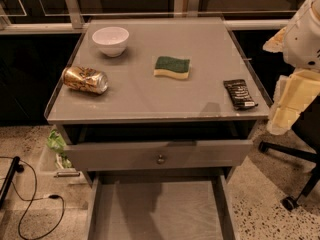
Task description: Place sponge into middle drawer
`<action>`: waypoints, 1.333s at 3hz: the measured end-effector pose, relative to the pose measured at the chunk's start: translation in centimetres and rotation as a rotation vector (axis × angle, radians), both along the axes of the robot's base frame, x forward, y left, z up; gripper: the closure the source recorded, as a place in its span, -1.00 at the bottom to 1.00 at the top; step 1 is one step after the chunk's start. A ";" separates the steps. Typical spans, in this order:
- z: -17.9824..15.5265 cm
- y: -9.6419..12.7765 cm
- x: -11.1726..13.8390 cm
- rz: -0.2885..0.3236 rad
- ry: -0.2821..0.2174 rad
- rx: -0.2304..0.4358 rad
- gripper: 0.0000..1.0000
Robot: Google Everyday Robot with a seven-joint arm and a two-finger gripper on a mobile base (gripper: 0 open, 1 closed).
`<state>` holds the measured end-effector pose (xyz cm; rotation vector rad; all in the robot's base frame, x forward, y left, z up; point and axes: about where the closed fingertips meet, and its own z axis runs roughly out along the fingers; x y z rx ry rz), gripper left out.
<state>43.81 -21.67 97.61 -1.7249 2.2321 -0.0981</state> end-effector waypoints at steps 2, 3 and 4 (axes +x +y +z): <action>0.4 0.4 0.8 0.005 -0.035 0.010 -1.00; -0.4 2.2 3.9 0.050 -0.085 0.023 -1.00; -1.3 3.9 7.7 0.099 -0.146 0.062 -1.00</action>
Offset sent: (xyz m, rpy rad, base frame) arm 0.0190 0.0086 0.0031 0.0250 -0.0623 0.0131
